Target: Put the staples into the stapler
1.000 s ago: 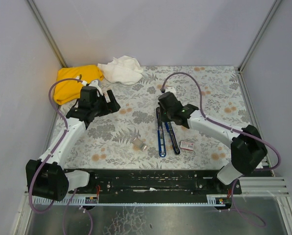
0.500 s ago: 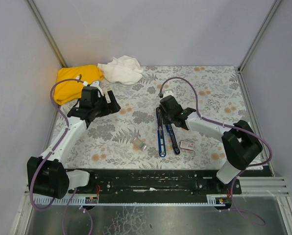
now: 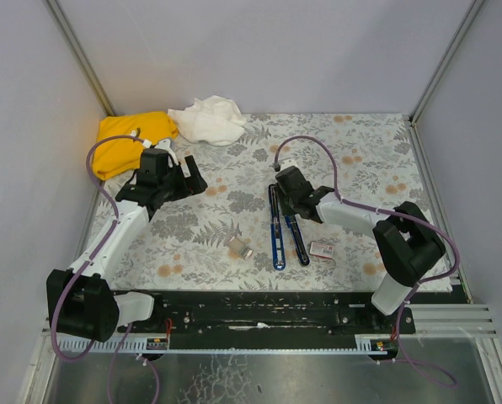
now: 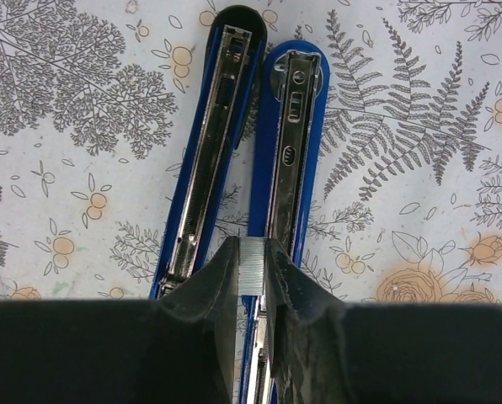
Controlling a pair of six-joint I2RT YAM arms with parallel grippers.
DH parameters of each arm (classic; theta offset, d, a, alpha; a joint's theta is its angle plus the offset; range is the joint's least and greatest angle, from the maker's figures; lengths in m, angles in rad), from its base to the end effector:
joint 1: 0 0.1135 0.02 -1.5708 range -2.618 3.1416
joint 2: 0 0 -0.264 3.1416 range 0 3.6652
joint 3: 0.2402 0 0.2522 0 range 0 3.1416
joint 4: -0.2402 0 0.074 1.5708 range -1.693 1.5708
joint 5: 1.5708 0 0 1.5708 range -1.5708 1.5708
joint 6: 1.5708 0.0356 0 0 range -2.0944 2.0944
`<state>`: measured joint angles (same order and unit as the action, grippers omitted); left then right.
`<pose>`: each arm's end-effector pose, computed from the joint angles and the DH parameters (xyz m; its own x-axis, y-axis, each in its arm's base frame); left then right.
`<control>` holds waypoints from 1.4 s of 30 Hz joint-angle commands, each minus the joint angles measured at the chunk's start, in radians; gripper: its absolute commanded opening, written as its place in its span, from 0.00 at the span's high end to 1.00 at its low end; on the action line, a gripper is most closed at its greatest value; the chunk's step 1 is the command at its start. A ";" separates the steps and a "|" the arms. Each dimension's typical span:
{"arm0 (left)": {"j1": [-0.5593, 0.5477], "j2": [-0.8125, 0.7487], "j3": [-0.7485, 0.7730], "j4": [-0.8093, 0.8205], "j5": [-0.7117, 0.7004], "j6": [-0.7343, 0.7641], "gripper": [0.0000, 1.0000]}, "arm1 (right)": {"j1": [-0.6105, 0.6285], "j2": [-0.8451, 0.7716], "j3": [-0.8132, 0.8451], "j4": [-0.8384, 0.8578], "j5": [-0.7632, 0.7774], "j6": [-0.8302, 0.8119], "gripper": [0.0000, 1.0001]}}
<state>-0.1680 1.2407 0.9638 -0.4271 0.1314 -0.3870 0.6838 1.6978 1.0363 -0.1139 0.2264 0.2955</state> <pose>0.2652 -0.0497 0.2833 -0.6907 -0.2624 -0.6739 0.0039 0.9305 -0.3662 0.2850 0.2220 0.1962 -0.6622 -0.1736 -0.7290 -0.3120 0.9483 0.0577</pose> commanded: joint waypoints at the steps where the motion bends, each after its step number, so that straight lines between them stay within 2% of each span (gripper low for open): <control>1: 0.009 0.003 -0.009 0.028 0.009 0.017 0.12 | -0.017 -0.006 -0.005 0.043 0.035 -0.018 0.83; 42: 0.009 0.016 -0.007 0.028 0.025 0.016 0.12 | -0.049 0.012 0.010 0.051 -0.015 -0.026 0.86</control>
<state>-0.1680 1.2541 0.9638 -0.4267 0.1368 -0.3870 0.6403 1.7199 1.0157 -0.0765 0.2184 0.2783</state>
